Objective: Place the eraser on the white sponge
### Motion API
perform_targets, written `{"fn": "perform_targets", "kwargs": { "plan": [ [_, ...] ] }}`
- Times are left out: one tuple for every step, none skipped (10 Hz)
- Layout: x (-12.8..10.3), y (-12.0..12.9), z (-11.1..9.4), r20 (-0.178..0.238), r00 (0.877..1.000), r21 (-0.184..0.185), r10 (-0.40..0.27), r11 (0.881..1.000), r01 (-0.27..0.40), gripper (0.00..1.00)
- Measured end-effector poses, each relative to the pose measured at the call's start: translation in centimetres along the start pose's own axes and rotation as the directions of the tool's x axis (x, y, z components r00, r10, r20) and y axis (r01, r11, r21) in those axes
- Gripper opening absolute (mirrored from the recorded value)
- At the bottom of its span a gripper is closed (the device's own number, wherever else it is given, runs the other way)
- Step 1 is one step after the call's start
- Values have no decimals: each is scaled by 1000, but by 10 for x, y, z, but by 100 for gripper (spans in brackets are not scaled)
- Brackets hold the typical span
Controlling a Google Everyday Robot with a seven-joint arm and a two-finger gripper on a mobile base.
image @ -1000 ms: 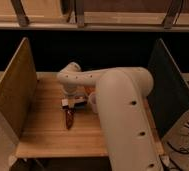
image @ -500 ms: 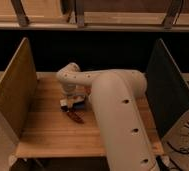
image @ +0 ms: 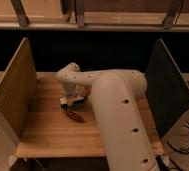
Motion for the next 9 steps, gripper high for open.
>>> {"fn": "perform_targets", "kwargs": {
  "plan": [
    [0, 0, 0, 0, 1000, 0, 0, 1000, 0, 32],
    [0, 0, 0, 0, 1000, 0, 0, 1000, 0, 32],
    [0, 0, 0, 0, 1000, 0, 0, 1000, 0, 32],
    [0, 0, 0, 0, 1000, 0, 1, 1000, -1, 31],
    [0, 0, 0, 0, 1000, 0, 1, 1000, -1, 26],
    [0, 0, 0, 0, 1000, 0, 1, 1000, -1, 18],
    [1, 0, 0, -1, 1000, 0, 1, 1000, -1, 11],
    [1, 0, 0, -1, 1000, 0, 1, 1000, -1, 10],
    [1, 0, 0, -1, 1000, 0, 1, 1000, -1, 15]
  ]
}}
